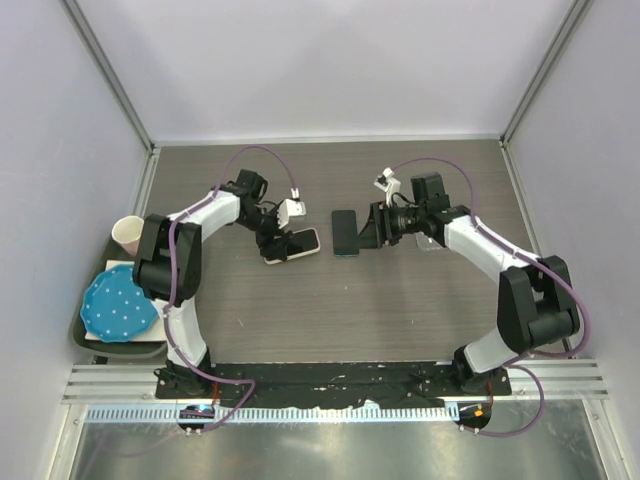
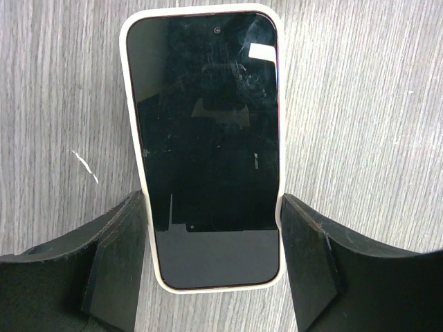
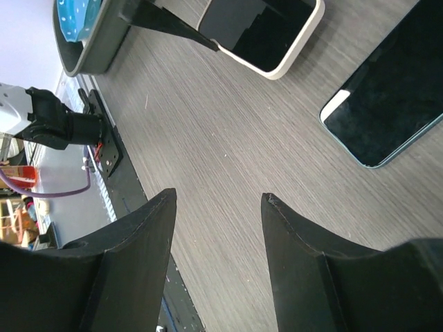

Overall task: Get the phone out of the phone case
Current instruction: Pick up the phone at the center of the board.

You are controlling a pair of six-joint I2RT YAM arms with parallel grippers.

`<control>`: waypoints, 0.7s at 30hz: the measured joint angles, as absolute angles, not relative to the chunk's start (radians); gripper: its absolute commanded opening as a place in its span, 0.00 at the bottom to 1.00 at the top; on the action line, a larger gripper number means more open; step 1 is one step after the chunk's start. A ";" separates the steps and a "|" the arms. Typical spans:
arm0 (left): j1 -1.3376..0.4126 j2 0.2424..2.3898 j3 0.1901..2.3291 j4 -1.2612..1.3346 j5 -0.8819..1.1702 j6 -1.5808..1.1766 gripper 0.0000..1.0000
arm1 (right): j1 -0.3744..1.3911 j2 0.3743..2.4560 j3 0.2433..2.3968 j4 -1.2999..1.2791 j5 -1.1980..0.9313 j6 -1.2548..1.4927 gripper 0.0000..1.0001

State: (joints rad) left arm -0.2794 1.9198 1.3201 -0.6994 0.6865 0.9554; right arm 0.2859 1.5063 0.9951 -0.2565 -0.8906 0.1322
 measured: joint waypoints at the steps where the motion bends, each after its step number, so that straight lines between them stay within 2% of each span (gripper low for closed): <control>1: -0.279 1.915 1.312 -0.691 0.691 0.955 0.00 | 0.296 1.524 0.995 -0.253 -0.888 0.136 0.57; 8: -0.279 1.901 1.216 -0.611 0.707 0.973 0.00 | 0.348 1.571 0.995 -0.253 -0.873 0.141 0.58; 21: -0.281 1.739 1.062 -0.580 0.756 1.007 0.00 | 0.428 1.687 0.995 -0.207 -0.873 0.183 0.58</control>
State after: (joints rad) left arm -0.2806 1.7390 1.0622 -0.5797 0.7563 1.0073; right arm 0.4282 1.6875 0.9951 -0.2066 -0.8734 0.1829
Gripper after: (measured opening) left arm 0.709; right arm 0.577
